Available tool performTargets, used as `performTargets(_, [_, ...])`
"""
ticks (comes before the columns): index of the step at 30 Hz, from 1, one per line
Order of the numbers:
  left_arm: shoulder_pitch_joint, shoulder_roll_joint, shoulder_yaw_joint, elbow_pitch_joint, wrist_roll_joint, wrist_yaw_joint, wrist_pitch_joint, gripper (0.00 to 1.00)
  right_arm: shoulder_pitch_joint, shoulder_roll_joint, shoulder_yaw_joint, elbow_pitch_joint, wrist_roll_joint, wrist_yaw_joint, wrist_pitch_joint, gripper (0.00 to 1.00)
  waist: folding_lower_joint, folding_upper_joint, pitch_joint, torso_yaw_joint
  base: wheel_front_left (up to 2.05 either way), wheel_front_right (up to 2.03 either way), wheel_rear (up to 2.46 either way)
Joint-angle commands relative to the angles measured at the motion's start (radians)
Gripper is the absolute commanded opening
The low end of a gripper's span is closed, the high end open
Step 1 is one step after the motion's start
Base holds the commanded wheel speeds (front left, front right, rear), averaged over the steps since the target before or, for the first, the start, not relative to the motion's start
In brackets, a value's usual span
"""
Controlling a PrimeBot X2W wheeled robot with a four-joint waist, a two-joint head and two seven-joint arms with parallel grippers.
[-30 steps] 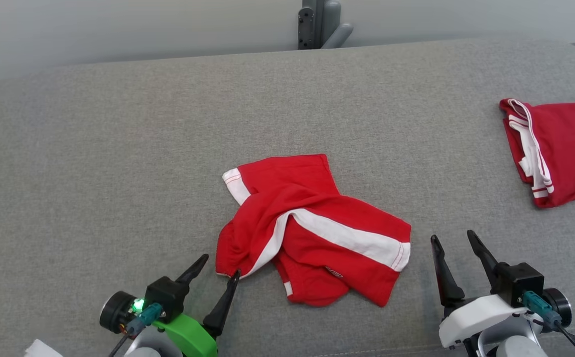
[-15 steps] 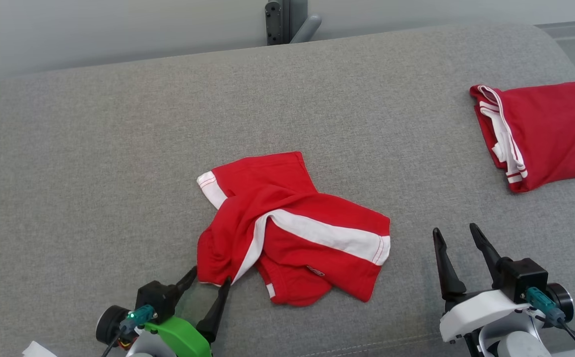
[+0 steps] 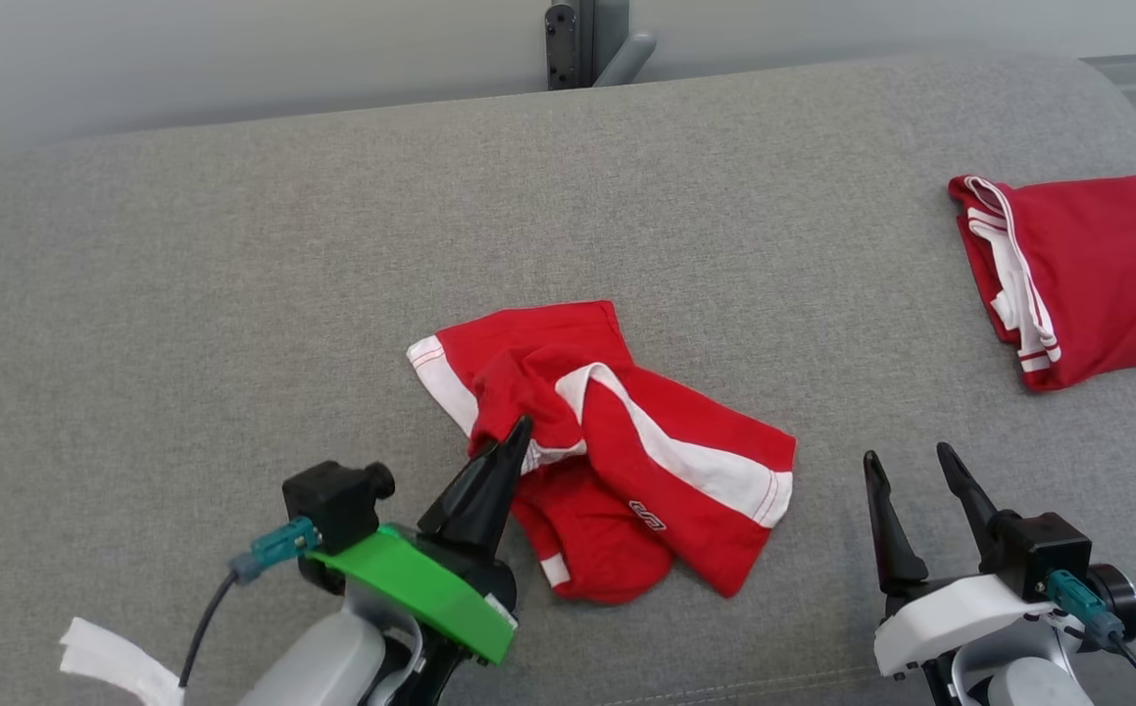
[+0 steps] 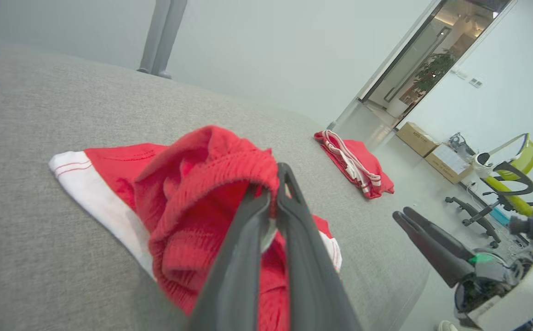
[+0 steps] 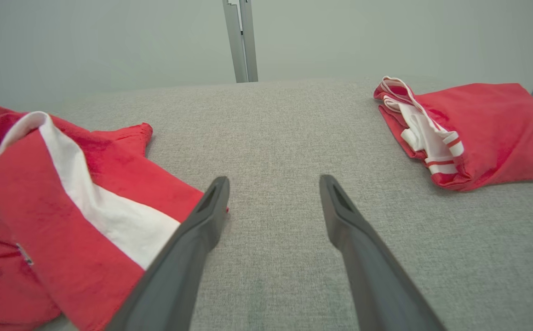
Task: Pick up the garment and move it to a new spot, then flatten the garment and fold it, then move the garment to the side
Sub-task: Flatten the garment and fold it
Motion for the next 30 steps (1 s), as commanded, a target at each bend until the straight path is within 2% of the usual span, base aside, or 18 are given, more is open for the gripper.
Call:
performTargets(1, [-0.029, 0.015, -0.011, -0.032, -0.047, 0.001, 0.004, 0.0, 0.01, 0.0, 0.002, 0.001, -0.002, -0.001, -0.003, 1.0, 0.0, 0.0, -0.007, 0.007, 0.0, 0.0, 0.0])
performTargets(5, [-0.09, 0.041, -0.057, -0.115, -0.161, 0.001, 0.088, 0.0, 0.006, 0.002, 0.003, 0.001, 0.003, -0.001, -0.003, 1.0, 0.0, 0.0, -0.01, 0.021, 0.0, 0.0, 0.0])
performTargets(9, [-0.15, 0.025, -0.062, -0.161, -0.288, 0.012, 0.228, 0.0, 0.006, 0.003, 0.014, 0.0, 0.009, -0.001, -0.003, 1.0, 0.0, 0.0, -0.013, 0.028, 0.0, 0.0, 0.0])
performTargets(12, [-0.137, -0.033, -0.012, -0.195, -0.421, 0.068, 0.278, 0.0, 0.011, 0.005, 0.02, 0.001, 0.012, -0.001, -0.003, 1.0, 0.0, 0.0, -0.013, 0.025, 0.0, 0.0, 0.0])
performTargets(14, [-0.103, -0.078, 0.048, -0.242, -0.558, 0.119, 0.305, 0.0, 0.015, 0.004, 0.016, 0.0, 0.014, -0.001, -0.003, 1.0, 0.0, 0.0, -0.012, 0.022, 0.0, 0.0, 0.0])
performTargets(18, [-0.058, -0.098, 0.152, -0.361, -0.742, 0.218, 0.346, 0.0, 0.016, 0.005, 0.002, -0.009, 0.009, -0.001, -0.003, 1.0, 0.0, 0.0, -0.003, 0.022, 0.0, 0.0, 0.0])
performTargets(21, [-0.012, -0.047, 0.202, -0.381, -0.785, 0.287, 0.359, 0.0, 0.017, 0.006, -0.003, -0.011, 0.003, -0.001, -0.003, 1.0, 0.0, 0.0, 0.007, 0.025, 0.0, 0.0, 0.0])
performTargets(23, [0.033, -0.006, 0.204, -0.37, -0.798, 0.303, 0.384, 0.0, 0.013, 0.005, 0.0, -0.013, 0.002, -0.001, -0.003, 1.0, 0.0, 0.0, 0.012, 0.025, 0.0, 0.0, 0.0])
performTargets(26, [0.117, 0.074, 0.191, -0.328, -0.802, 0.298, 0.431, 0.0, 0.019, 0.006, -0.008, -0.015, 0.005, -0.001, -0.003, 1.0, 0.0, 0.0, 0.015, 0.035, 0.0, 0.0, 0.0])
performTargets(30, [0.21, 0.143, 0.197, -0.229, -0.81, 0.278, 0.45, 0.0, 0.028, 0.006, -0.008, -0.01, 0.001, -0.001, -0.003, 1.0, 0.0, 0.0, 0.015, 0.051, 0.0, 0.0, 0.0])
